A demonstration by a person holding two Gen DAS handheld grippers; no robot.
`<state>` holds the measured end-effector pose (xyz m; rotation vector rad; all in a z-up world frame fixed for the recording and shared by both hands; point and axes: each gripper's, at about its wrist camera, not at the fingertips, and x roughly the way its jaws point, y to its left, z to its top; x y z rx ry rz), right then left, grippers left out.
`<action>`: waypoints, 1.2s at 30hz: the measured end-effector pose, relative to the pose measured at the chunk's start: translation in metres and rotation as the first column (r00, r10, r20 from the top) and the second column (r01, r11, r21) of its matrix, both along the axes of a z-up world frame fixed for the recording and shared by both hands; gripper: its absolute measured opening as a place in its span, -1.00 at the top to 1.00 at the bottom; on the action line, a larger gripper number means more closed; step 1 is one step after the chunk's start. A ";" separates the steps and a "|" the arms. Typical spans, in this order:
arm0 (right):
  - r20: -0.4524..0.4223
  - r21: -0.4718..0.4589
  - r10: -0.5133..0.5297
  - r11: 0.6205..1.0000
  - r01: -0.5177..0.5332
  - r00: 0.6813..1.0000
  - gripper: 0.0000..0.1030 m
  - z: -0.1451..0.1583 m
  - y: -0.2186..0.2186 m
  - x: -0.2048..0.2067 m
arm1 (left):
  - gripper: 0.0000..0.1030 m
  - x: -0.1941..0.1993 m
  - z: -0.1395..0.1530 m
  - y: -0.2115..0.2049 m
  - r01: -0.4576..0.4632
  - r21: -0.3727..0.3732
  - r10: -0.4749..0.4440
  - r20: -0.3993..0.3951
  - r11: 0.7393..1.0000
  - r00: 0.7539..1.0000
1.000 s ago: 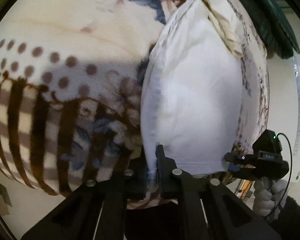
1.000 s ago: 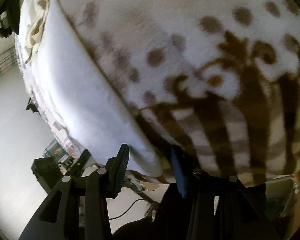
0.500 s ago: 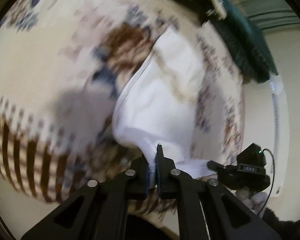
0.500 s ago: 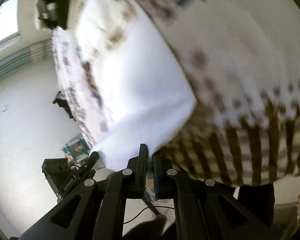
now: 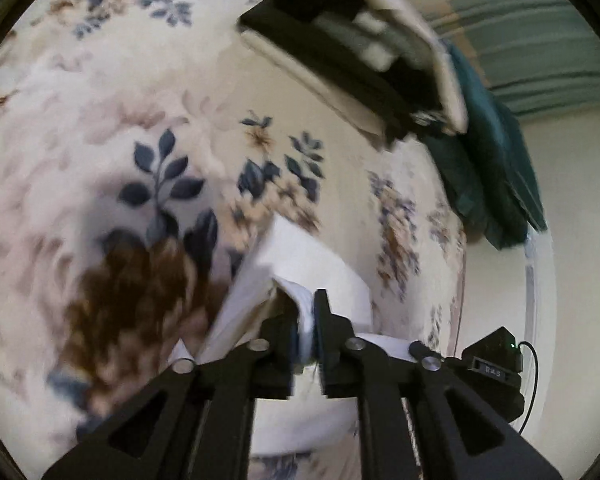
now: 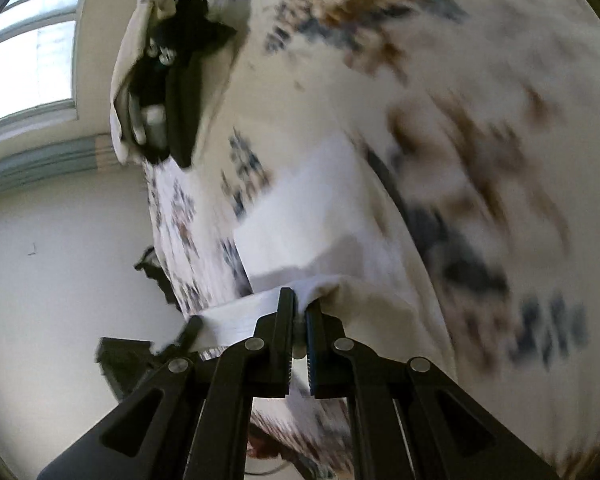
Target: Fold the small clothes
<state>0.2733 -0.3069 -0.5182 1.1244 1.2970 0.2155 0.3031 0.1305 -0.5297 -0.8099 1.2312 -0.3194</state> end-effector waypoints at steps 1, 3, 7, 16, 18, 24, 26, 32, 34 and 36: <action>-0.002 0.000 -0.004 1.000 0.004 1.000 0.86 -0.004 0.000 0.013 | 0.51 0.009 -0.003 0.002 -0.008 -0.008 0.008 -0.005 1.000 1.000; -0.008 0.002 -0.026 1.000 0.026 1.000 0.75 -0.018 0.005 0.041 | 0.03 0.019 -0.004 0.008 -0.028 -0.017 0.028 0.004 0.999 1.000; -0.017 0.015 -0.088 0.996 0.088 0.996 -0.06 -0.019 -0.009 0.053 | -0.15 0.025 0.003 0.025 -0.057 -0.005 0.057 0.033 0.998 0.998; -0.053 -0.177 -0.005 0.984 -0.004 0.999 -0.06 -0.026 -0.017 0.034 | -0.16 0.047 -0.040 0.002 0.176 0.092 -0.174 -0.038 0.980 0.984; -0.057 -0.182 0.038 0.982 -0.048 0.998 -0.06 -0.035 -0.010 0.041 | -0.16 0.053 -0.050 -0.008 0.207 0.092 -0.203 -0.053 0.974 0.978; -0.017 -0.245 0.071 0.967 -0.073 0.997 0.73 -0.047 0.009 0.061 | 0.76 0.062 -0.048 -0.028 0.227 0.169 -0.231 0.003 0.959 0.973; -0.002 -0.298 0.062 0.953 -0.060 0.998 0.82 -0.045 0.013 0.065 | 0.85 0.062 -0.043 -0.028 0.209 0.194 -0.217 0.024 0.959 0.976; 0.051 -0.333 -0.007 0.943 0.024 0.999 0.93 -0.023 0.008 0.060 | 0.87 0.062 -0.018 -0.016 0.135 0.190 -0.152 0.080 0.973 0.985; 0.067 -0.340 -0.014 0.940 0.036 0.998 0.93 -0.015 0.006 0.062 | 0.87 0.069 -0.017 -0.015 0.123 0.176 -0.139 0.085 0.977 0.987; 0.076 -0.347 -0.013 0.937 0.039 0.997 0.94 -0.012 0.006 0.069 | 0.87 0.080 -0.021 -0.018 0.122 0.180 -0.137 0.078 0.976 0.987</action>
